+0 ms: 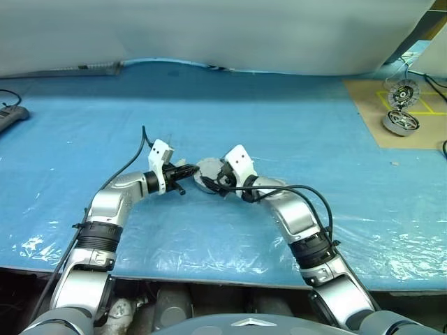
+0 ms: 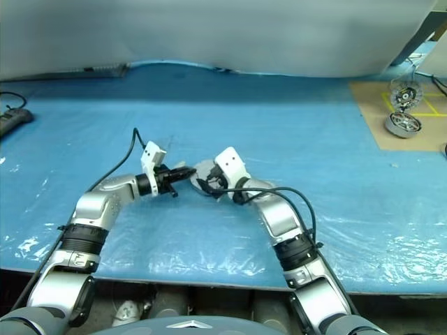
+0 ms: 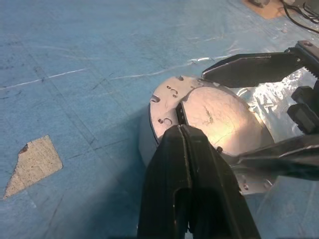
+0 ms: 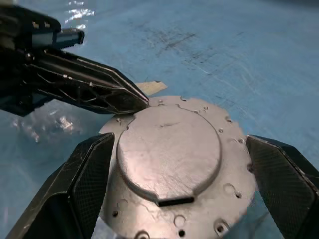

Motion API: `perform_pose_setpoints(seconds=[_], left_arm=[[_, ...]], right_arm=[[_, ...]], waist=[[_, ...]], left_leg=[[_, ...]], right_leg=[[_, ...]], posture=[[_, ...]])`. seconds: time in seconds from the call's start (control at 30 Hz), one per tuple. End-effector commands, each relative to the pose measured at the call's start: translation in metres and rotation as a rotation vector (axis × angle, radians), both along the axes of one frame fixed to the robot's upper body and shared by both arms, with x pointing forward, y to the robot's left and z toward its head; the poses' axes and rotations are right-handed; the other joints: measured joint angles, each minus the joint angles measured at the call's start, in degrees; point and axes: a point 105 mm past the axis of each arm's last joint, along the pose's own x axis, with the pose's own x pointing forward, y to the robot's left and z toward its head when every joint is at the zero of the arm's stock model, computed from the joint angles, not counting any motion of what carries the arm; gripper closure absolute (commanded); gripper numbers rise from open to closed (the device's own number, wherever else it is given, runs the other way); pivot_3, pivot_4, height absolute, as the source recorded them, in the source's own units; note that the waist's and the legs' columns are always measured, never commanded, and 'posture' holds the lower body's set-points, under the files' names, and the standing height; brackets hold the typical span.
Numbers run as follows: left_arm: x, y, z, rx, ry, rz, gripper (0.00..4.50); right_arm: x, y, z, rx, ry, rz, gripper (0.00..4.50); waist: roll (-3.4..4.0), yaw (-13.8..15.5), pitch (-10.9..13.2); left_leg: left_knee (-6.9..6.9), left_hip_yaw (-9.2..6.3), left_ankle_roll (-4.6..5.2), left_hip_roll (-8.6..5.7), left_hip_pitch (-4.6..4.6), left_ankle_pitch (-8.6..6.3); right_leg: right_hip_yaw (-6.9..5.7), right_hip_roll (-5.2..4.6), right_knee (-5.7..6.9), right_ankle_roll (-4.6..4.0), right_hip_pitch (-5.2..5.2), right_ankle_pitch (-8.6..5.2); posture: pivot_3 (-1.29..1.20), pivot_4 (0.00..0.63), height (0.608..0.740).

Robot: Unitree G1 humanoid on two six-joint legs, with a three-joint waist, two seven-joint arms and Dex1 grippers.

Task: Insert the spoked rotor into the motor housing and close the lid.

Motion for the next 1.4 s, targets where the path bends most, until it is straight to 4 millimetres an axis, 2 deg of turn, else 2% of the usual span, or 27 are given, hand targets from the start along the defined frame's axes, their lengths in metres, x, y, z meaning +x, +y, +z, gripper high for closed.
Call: perform_pose_setpoints(seconds=[0.03, 0.13, 0.33, 0.47, 0.7, 0.8, 0.97, 1.1, 1.3, 1.4], left_arm=[[-0.003, -0.001, -0.013, 0.033, 0.041, -0.008, 4.5], [-0.003, -0.003, -0.013, 0.033, 0.033, -0.019, 4.5], [-0.004, -0.009, -0.011, 0.026, 0.021, -0.041, 4.5], [-0.006, -0.011, -0.011, 0.026, 0.019, -0.05, 4.5], [-0.007, -0.011, -0.013, 0.028, 0.015, -0.05, 4.5], [-0.007, -0.011, -0.014, 0.03, 0.015, -0.049, 4.5], [-0.008, -0.011, -0.015, 0.03, 0.018, -0.047, 4.5], [-0.009, -0.009, -0.017, 0.031, 0.021, -0.042, 4.5], [-0.009, -0.01, -0.018, 0.027, 0.024, -0.044, 4.5], [-0.005, -0.012, -0.012, -0.02, 0.032, -0.028, 4.5]], right_arm=[[-0.01, -0.011, -0.009, 0.127, 0.171, -0.021, 0.02], [-0.012, -0.016, -0.002, 0.23, 0.236, -0.04, 0.02], [-0.009, -0.027, -0.008, 0.367, 0.411, -0.13, 0.02], [-0.013, -0.024, -0.014, 0.467, 0.542, -0.135, 0.02], [-0.019, -0.012, -0.014, 0.6, 0.679, -0.096, 0.02], [-0.02, -0.005, -0.009, 0.661, 0.722, -0.072, 0.66], [-0.019, -0.002, -0.004, 0.758, 0.777, -0.06, 2.37], [-0.019, -0.007, -0.002, 0.816, 0.808, -0.068, 3.34], [-0.023, -0.009, -0.004, 0.807, 0.828, -0.069, 3.36], [-0.024, -0.008, -0.005, 0.809, 0.834, -0.072, 3.36]], waist=[[0.01, 0.0, 0.1], [0.14, 0.0, 0.2], [0.14, 0.1, 0.2], [0.14, 0.1, 0.2], [0.14, 0.1, 0.2], [0.14, 0.1, 0.2], [0.16, -0.2, 0.2], [0.17, -0.1, 0.2], [0.18, 0.0, 0.2], [0.18, 0.0, 0.2]], left_leg=[[-0.02, 0.0, 0.0, 0.0, -0.01, 0.0], [-0.04, -0.01, -0.01, -0.03, -0.19, 0.0], [-0.04, -0.02, -0.02, -0.1, -0.45, 0.01], [-0.04, -0.03, -0.03, -0.1, -0.45, 0.01], [-0.04, -0.03, -0.03, -0.09, -0.43, 0.01], [-0.04, -0.04, -0.03, -0.09, -0.43, 0.01], [-0.04, -0.03, -0.04, -0.08, -0.43, 0.01], [-0.04, -0.03, -0.04, -0.08, -0.4, 0.01], [-0.04, -0.03, -0.04, -0.08, -0.42, 0.01], [-0.04, -0.03, -0.05, -0.09, -0.43, 0.01]], right_leg=[[-0.01, 0.01, 0.0, 0.0, -0.02, 0.0], [-0.03, 0.05, 0.01, -0.02, -0.2, 0.0], [-0.09, 0.06, 0.04, -0.02, -0.42, 0.04], [-0.12, 0.06, 0.05, -0.02, -0.41, 0.04], [-0.14, 0.07, 0.1, -0.02, -0.4, 0.04], [-0.14, 0.06, 0.11, -0.02, -0.4, 0.04], [-0.15, 0.08, 0.11, -0.03, -0.42, 0.04], [-0.15, 0.06, 0.14, -0.03, -0.43, 0.04], [-0.15, 0.06, 0.12, -0.04, -0.43, 0.04], [-0.17, 0.06, 0.12, -0.04, -0.44, 0.04]], posture=[[0.0, 0.15, 0.74], [0.0, 0.15, 0.74], [0.0, 0.15, 0.74], [0.0, 0.15, 0.74], [0.0, 0.15, 0.74], [0.0, 0.15, 0.74], [0.0, 0.15, 0.74], [0.0, 0.15, 0.74], [0.0, 0.15, 0.74], [0.0, 0.15, 0.74]])
